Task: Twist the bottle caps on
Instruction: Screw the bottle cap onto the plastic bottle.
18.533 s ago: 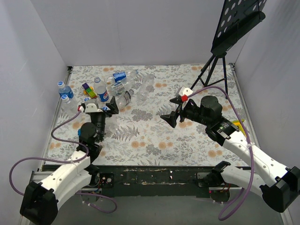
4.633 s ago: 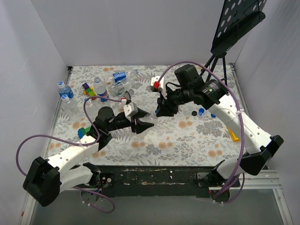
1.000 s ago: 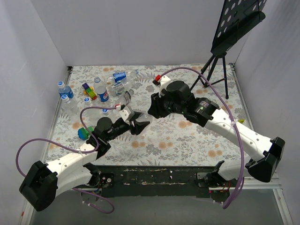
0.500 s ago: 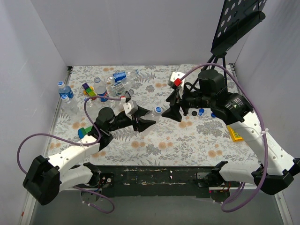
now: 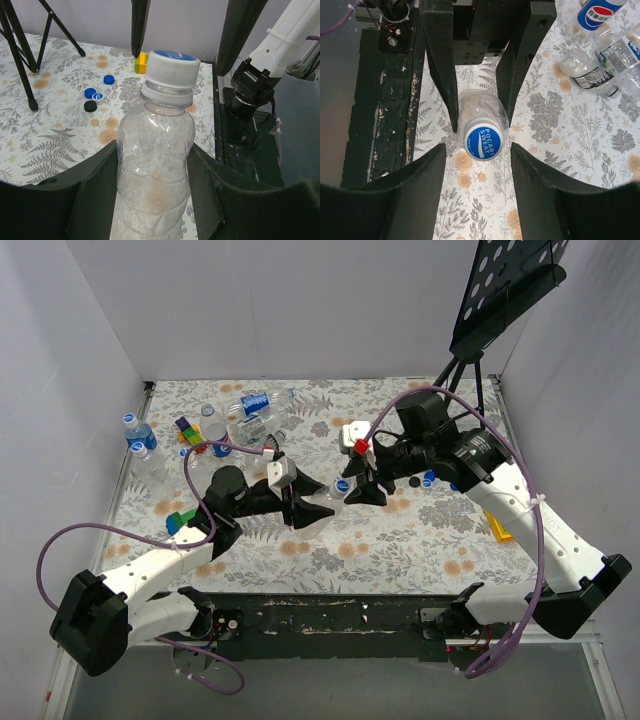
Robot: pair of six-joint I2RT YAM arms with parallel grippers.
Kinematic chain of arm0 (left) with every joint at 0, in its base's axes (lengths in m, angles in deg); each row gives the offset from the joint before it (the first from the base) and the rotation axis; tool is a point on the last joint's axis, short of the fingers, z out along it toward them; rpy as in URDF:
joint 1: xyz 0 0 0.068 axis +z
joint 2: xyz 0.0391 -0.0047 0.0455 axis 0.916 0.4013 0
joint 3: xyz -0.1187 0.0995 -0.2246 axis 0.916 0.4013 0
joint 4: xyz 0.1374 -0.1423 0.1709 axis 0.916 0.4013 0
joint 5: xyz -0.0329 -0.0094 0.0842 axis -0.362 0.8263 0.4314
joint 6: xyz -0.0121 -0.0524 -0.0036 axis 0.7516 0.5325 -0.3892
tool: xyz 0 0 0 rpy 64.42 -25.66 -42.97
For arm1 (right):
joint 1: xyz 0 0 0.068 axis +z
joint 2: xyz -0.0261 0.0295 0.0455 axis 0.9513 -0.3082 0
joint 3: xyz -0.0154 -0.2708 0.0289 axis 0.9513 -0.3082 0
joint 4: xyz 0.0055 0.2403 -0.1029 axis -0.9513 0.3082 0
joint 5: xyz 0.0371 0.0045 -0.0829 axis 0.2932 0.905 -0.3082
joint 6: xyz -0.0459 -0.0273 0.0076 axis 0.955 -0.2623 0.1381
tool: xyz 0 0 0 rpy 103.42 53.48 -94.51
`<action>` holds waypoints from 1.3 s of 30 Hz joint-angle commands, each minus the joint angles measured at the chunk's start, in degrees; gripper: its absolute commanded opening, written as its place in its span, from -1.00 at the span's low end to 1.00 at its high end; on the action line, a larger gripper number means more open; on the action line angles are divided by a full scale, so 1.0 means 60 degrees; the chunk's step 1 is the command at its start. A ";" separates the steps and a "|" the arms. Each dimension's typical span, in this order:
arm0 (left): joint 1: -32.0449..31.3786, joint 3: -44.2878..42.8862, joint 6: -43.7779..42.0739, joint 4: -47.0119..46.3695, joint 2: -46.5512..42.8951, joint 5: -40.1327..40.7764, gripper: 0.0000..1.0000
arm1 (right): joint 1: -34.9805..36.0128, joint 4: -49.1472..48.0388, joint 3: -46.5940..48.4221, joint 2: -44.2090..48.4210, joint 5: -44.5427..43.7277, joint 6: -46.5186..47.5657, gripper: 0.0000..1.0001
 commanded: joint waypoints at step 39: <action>-0.1423 -0.0070 -0.3290 0.1921 -0.0395 0.3810 -0.72 | 0.1126 -0.2141 -0.1210 0.1067 -0.5398 -0.6576 0.08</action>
